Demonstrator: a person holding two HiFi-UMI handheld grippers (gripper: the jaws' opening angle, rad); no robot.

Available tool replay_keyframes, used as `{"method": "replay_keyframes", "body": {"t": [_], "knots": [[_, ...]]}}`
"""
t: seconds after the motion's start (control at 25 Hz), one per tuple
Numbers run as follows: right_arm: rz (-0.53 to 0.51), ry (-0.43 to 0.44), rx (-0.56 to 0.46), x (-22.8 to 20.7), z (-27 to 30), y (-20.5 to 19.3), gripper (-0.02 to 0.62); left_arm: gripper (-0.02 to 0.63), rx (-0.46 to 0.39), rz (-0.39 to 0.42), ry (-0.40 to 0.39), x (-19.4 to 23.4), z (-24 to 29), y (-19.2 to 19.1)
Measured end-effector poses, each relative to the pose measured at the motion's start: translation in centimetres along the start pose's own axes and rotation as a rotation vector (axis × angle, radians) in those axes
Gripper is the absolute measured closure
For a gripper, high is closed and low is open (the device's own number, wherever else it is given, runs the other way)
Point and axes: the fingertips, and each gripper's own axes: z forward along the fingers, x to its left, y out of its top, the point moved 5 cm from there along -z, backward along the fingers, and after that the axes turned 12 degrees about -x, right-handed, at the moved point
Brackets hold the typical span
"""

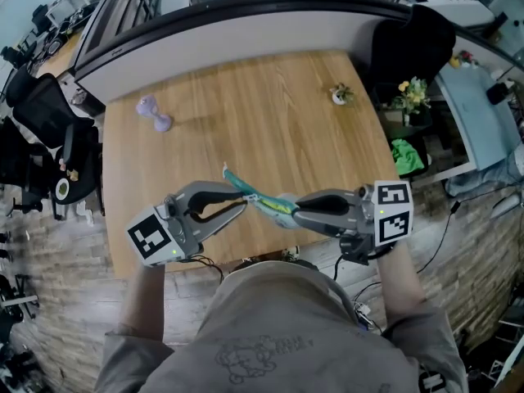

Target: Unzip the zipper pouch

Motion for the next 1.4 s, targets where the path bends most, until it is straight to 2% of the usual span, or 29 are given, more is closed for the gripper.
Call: {"method": "replay_keyframes", "body": {"t": [0.08, 0.16, 0.24, 0.56, 0.72, 0.92, 1.08, 1.24, 1.4], "knots": [[-0.003, -0.01, -0.006, 0.0, -0.7, 0.1, 0.548, 0.574, -0.003, 0.012, 0.025, 0.7, -0.6, 0.0], [-0.007, -0.022, -0.008, -0.1, -1.1, 0.0, 0.548, 0.577, -0.026, 0.058, 0.035, 1.4, -1.4, 0.2], [-0.008, -0.031, -0.007, -0.1, -1.4, -0.1, 0.549, 0.6, -0.04, 0.079, 0.049, 2.0, -2.2, 0.4], [0.006, -0.061, -0.021, -0.4, -3.0, -0.5, 0.549, 0.601, -0.024, 0.068, 0.166, 3.2, -4.9, -0.1], [0.008, -0.072, -0.01, -0.5, -3.1, -1.0, 0.549, 0.601, -0.021, 0.058, 0.195, 3.2, -5.5, -0.4], [-0.001, -0.095, -0.041, -0.7, -2.4, -0.7, 0.549, 0.597, -0.056, 0.001, 0.291, 3.7, -5.6, -0.6], [-0.047, -0.129, -0.112, -0.4, -1.4, 1.3, 0.549, 0.594, -0.078, 0.015, 0.406, 4.5, -5.8, 0.2], [-0.087, -0.173, -0.239, 0.1, -0.5, 4.2, 0.549, 0.6, -0.125, 0.077, 0.5, 4.7, -5.7, 2.6], [-0.189, -0.231, -0.318, 1.3, -0.1, 6.8, 0.549, 0.606, -0.17, 0.146, 0.581, 5.0, -5.5, 5.5]]}}
